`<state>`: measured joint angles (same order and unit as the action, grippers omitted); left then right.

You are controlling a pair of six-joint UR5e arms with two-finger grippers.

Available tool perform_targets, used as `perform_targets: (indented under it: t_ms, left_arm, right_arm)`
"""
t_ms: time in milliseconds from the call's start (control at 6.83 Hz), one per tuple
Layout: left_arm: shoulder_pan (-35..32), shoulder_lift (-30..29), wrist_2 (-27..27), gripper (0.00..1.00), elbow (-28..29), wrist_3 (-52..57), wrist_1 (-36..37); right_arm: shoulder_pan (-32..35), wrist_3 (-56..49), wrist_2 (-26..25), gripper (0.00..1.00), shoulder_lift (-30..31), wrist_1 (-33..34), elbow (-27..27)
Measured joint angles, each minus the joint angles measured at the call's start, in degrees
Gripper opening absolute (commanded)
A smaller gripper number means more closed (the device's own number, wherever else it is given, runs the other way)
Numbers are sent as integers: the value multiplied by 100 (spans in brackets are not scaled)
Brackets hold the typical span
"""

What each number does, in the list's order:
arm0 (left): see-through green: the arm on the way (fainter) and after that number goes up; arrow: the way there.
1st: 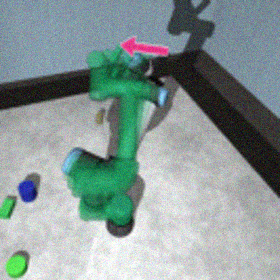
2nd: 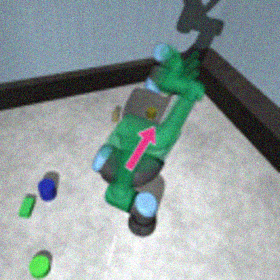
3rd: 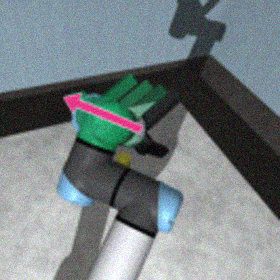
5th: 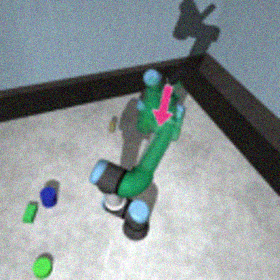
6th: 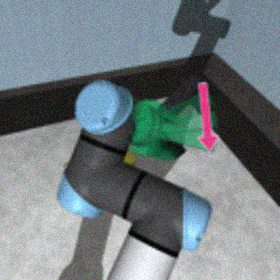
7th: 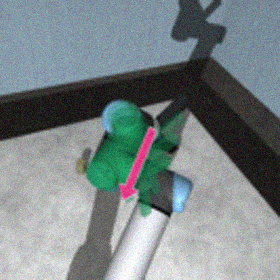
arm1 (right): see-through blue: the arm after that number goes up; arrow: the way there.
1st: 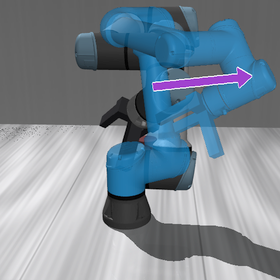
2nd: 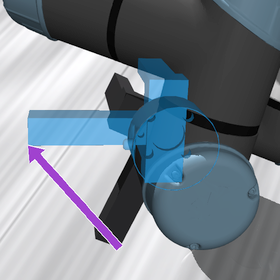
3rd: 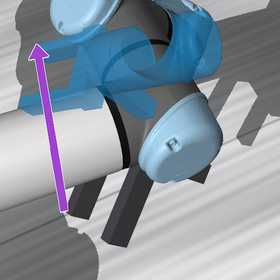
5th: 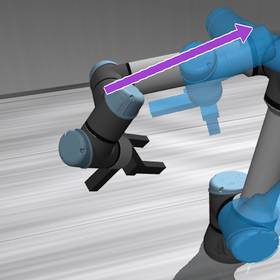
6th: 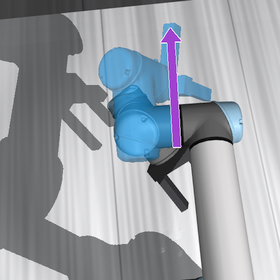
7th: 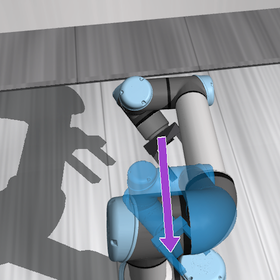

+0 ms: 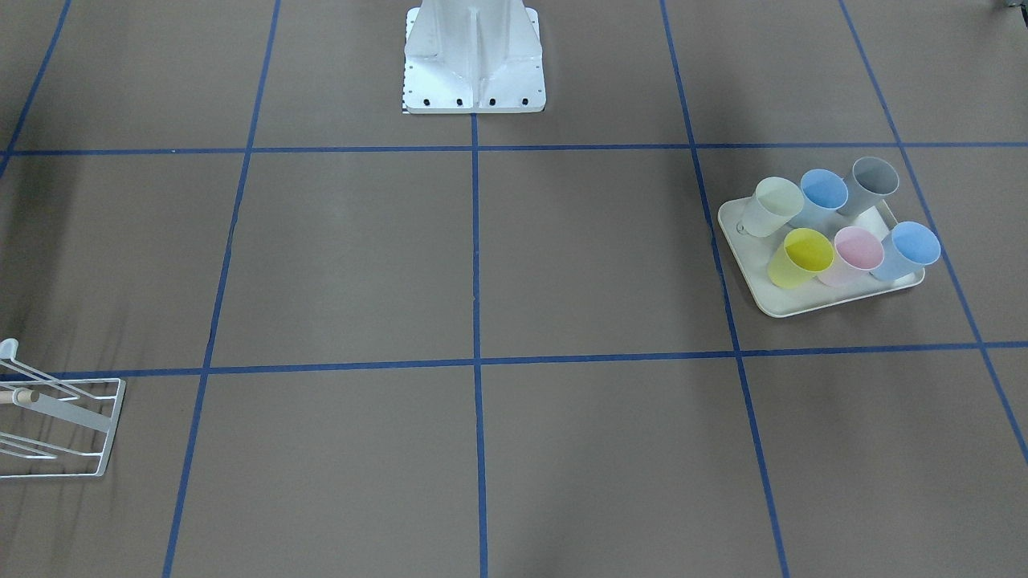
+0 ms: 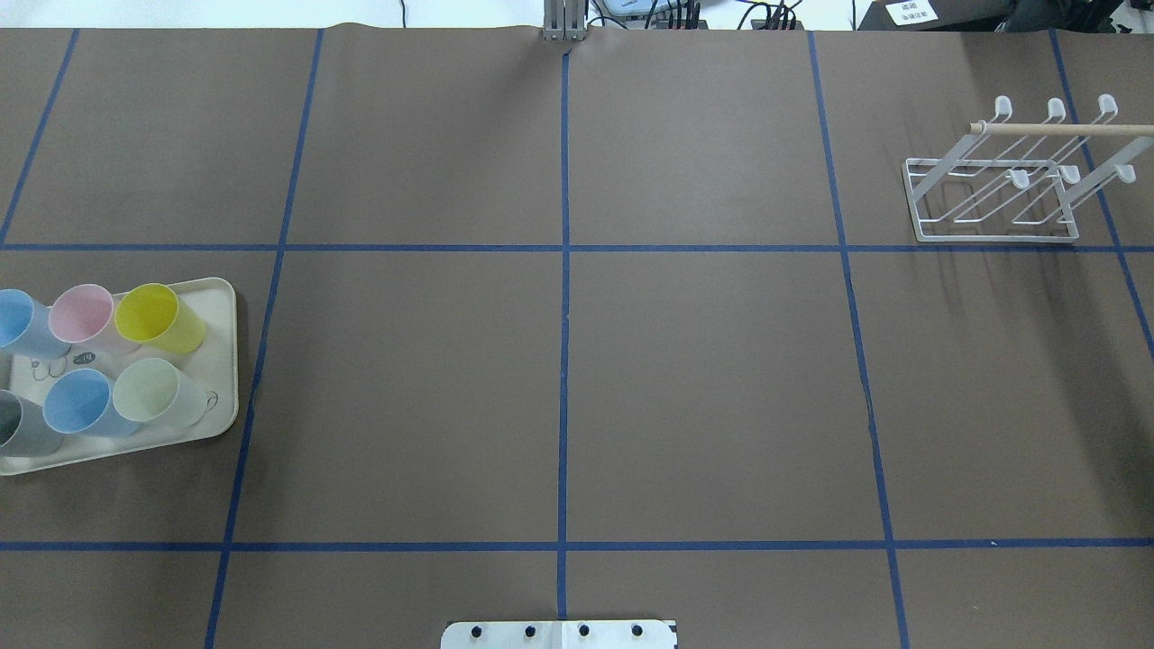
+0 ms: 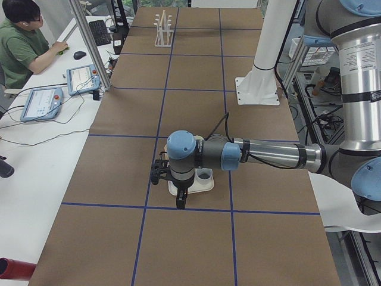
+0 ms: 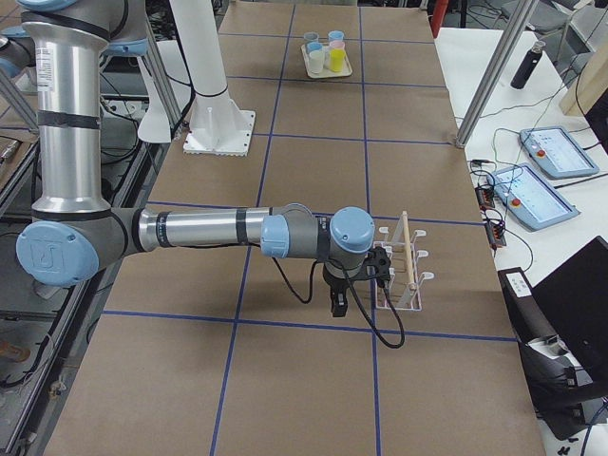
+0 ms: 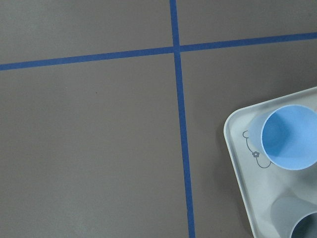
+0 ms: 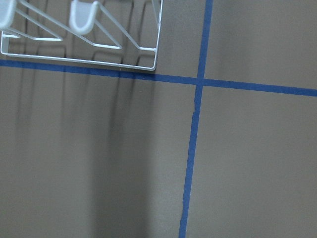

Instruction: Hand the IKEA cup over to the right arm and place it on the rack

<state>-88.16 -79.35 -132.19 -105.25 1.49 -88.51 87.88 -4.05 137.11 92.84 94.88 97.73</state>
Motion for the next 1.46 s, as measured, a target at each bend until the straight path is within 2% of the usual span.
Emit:
perform_targets:
  t_ms: [586, 1025, 1318, 1464]
  left_arm:
    - [6, -131, -51, 100, -145, 35, -18]
    - [37, -381, -175, 100, -180, -36, -51]
    - [320, -240, -482, 100, -257, -1008, -292]
    - [628, 47, -551, 100, -336, -1771, -828]
  right_arm:
    - [1, -8, -13, 100, -70, -21, 40]
    - [-21, -16, -136, 100, -439, -49, 35]
    - [-53, -8, -136, 100, -610, -72, 29]
    - [-83, 2, -120, 100, -634, -74, 54]
